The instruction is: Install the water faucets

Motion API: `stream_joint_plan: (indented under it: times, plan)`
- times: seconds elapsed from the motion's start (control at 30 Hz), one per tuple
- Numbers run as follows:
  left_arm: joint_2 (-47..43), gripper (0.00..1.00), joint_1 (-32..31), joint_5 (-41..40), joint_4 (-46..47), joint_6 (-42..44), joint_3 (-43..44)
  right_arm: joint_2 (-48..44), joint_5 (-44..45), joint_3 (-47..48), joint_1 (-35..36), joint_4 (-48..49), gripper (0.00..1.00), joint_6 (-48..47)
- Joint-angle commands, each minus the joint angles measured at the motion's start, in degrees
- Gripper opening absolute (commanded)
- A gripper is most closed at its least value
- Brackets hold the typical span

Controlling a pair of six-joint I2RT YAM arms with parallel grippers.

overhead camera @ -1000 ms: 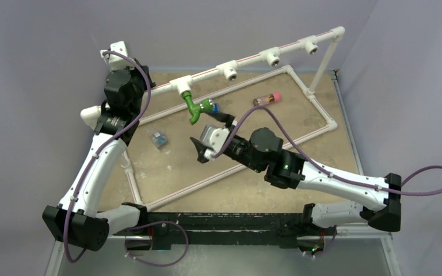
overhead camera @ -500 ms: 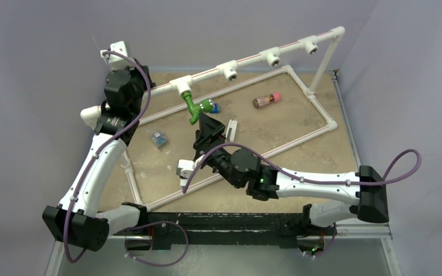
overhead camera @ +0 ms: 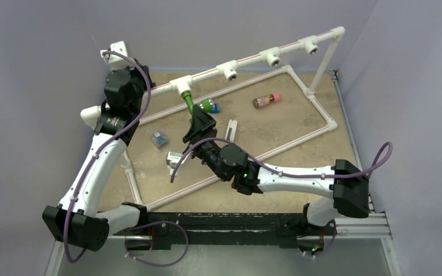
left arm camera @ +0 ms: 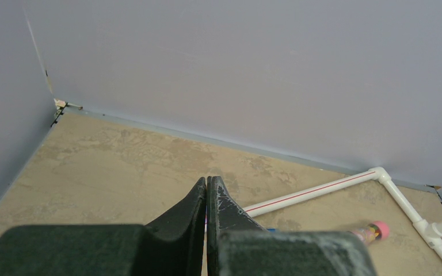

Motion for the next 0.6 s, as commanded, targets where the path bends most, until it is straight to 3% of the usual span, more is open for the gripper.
stream_joint_plan:
  times: [0.0,0.2,0.3,0.57]
  plan:
    - [1.5,0.0,-0.5,2.4,-13.2,-0.2,-3.2,0.1,0.1,4.1,-1.6,6.1,0.76,-1.2]
    - [1.7,0.0,-0.5,2.5,-13.2,-0.2,-3.0,1.7,-0.1,6.2,-3.1,6.3,0.65,0.5]
    - [1.9,0.0,-0.5,2.5,-13.3,-0.1,-3.0,2.2,-0.1,6.4,-3.2,6.3,0.54,1.4]
    - [2.1,0.0,-0.5,2.4,-13.2,-0.2,-3.0,3.4,3.5,5.9,-3.1,9.7,0.1,2.2]
